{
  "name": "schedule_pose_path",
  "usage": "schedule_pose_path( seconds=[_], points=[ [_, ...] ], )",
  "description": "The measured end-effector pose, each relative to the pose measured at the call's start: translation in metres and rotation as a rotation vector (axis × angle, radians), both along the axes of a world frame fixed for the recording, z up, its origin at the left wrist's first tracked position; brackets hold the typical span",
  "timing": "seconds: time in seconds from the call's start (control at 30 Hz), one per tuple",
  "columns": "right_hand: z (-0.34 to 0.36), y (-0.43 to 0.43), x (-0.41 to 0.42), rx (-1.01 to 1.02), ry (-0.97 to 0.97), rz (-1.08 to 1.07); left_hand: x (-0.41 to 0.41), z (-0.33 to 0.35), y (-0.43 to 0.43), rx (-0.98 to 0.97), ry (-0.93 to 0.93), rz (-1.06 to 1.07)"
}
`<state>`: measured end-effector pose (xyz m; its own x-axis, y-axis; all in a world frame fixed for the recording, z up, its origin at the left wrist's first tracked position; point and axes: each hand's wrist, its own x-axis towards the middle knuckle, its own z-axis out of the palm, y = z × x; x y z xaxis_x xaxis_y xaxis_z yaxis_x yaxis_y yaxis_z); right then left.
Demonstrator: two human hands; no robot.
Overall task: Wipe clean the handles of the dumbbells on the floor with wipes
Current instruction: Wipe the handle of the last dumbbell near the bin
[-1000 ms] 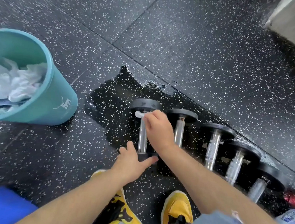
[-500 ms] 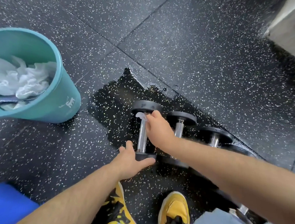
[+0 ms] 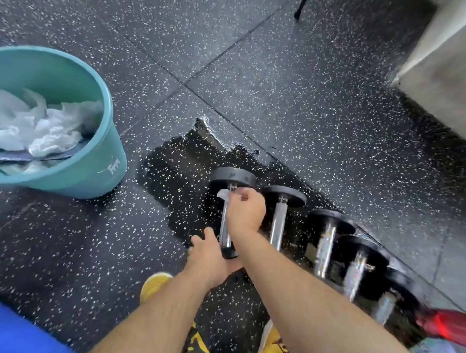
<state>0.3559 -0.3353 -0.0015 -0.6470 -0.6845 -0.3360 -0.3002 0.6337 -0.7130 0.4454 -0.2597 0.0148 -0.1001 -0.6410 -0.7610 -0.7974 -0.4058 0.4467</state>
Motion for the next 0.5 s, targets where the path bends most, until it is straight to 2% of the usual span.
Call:
schedule_pose_path(
  seconds=[0.1, 0.37, 0.5],
  points=[
    [-0.004, -0.005, 0.005, -0.091, -0.098, -0.231, -0.002, -0.002, -0.002, -0.011, -0.009, -0.008],
    [-0.009, 0.0, 0.003, -0.043, -0.079, -0.116, 0.0, 0.0, -0.001, 0.016, 0.004, 0.007],
    [-0.012, -0.004, -0.002, -0.056, -0.104, -0.144, 0.0, 0.0, -0.001, 0.066, 0.012, 0.052]
  ],
)
